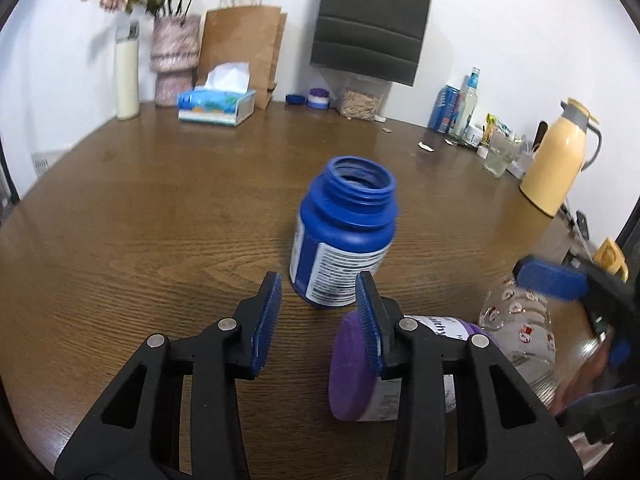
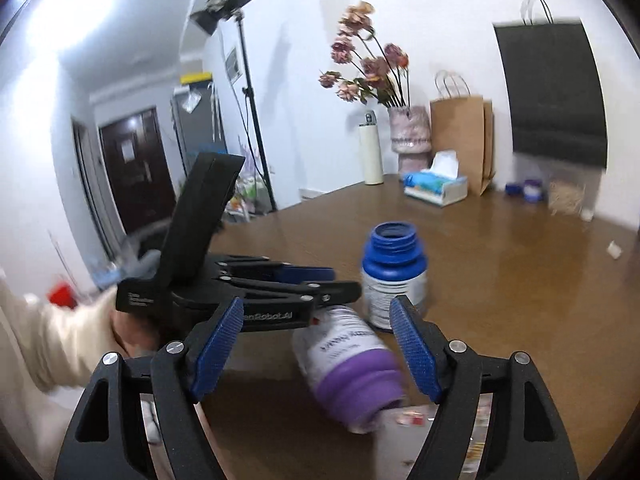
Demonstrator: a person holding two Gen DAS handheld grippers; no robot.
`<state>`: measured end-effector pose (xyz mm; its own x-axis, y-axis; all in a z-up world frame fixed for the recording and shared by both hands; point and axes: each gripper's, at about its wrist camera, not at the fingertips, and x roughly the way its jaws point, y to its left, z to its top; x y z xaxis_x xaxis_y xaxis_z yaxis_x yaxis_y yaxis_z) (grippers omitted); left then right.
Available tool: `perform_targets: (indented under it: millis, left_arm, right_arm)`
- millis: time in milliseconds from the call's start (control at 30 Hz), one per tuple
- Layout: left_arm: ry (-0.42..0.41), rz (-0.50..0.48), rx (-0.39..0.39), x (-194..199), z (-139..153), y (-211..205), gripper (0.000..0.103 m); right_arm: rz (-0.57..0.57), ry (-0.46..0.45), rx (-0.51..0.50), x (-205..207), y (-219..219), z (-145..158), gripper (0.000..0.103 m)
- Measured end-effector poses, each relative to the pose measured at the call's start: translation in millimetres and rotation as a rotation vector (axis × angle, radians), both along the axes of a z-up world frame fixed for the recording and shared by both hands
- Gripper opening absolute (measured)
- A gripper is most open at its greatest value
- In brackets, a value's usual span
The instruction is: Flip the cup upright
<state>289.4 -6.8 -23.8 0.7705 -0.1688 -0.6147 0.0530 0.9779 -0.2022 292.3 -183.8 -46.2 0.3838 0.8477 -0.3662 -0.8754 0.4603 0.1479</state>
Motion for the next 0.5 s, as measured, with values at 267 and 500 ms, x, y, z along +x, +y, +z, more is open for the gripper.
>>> perform_targets:
  millis: [267, 500]
  left_arm:
    - [-0.010, -0.020, 0.011, -5, -1, 2, 0.033]
    - [0.004, -0.054, 0.017, -7, -1, 2, 0.033]
  right_arm:
    - [-0.046, -0.051, -0.035, 7, 9, -5, 0.080]
    - [-0.001, -0.071, -0.161, -2, 13, -18, 0.080]
